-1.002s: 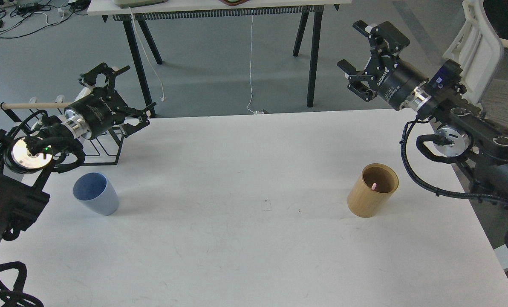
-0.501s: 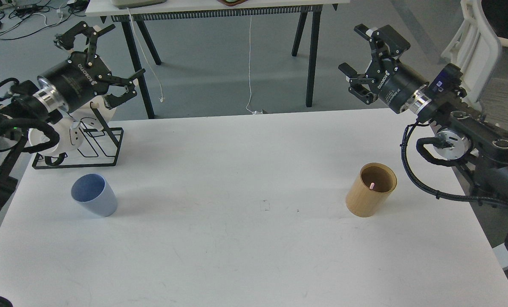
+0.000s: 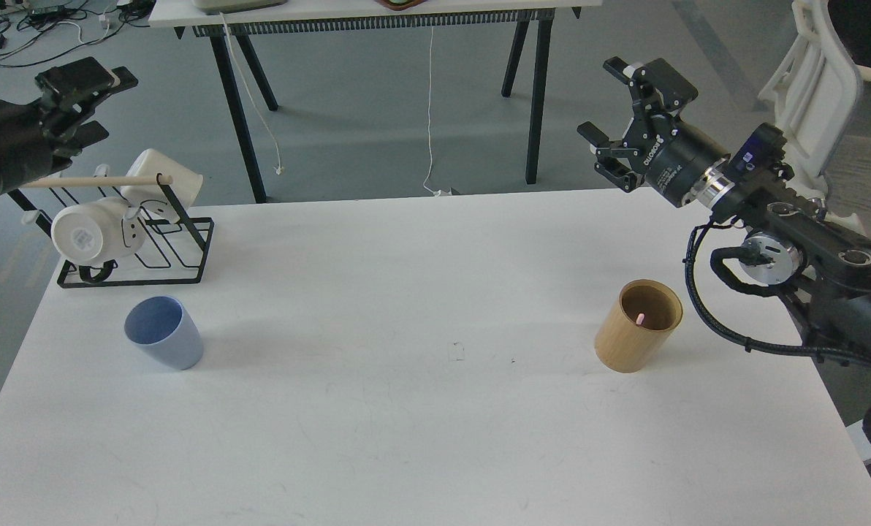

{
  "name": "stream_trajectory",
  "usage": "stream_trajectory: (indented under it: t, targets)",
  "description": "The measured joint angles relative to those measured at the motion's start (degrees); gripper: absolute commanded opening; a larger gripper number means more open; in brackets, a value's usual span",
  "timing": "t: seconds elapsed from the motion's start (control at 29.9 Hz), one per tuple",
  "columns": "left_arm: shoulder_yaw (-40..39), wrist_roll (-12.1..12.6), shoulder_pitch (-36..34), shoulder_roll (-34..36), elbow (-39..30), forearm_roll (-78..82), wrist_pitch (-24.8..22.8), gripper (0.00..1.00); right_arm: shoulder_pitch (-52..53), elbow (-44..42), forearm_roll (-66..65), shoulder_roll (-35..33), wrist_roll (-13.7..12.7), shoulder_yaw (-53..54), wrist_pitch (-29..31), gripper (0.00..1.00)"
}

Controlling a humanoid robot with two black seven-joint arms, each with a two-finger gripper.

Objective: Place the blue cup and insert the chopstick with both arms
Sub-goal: 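Move the left gripper down past the wire rack toward the blue cup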

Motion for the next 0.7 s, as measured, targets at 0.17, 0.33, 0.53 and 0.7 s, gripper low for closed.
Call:
stream_trajectory:
  t: [0.17, 0.33, 0.53, 0.7]
  targets:
    - [0.21, -17.46, 2.06, 3.65, 0.45, 2.05, 0.02, 1.0, -0.47, 0.24, -0.06, -0.37, 0.0, -0.04, 0.01, 0.99]
    - [3.04, -30.42, 2.38, 4.75, 4.47, 3.95, 0.05, 0.99, -0.53, 0.25, -0.06, -0.6, 0.0, -0.04, 0.0, 0.99]
    - [5.04, -31.48, 2.38, 4.84, 5.16, 4.03, 0.04, 1.0, -0.97, 0.26, -0.06, -0.91, 0.0, 0.03, 0.0, 0.99]
    - [5.39, -31.51, 2.62, 3.96, 5.43, 4.37, 0.04, 1.0, -1.01, 0.32, -0.06, -0.86, 0.0, 0.08, 0.0, 0.99]
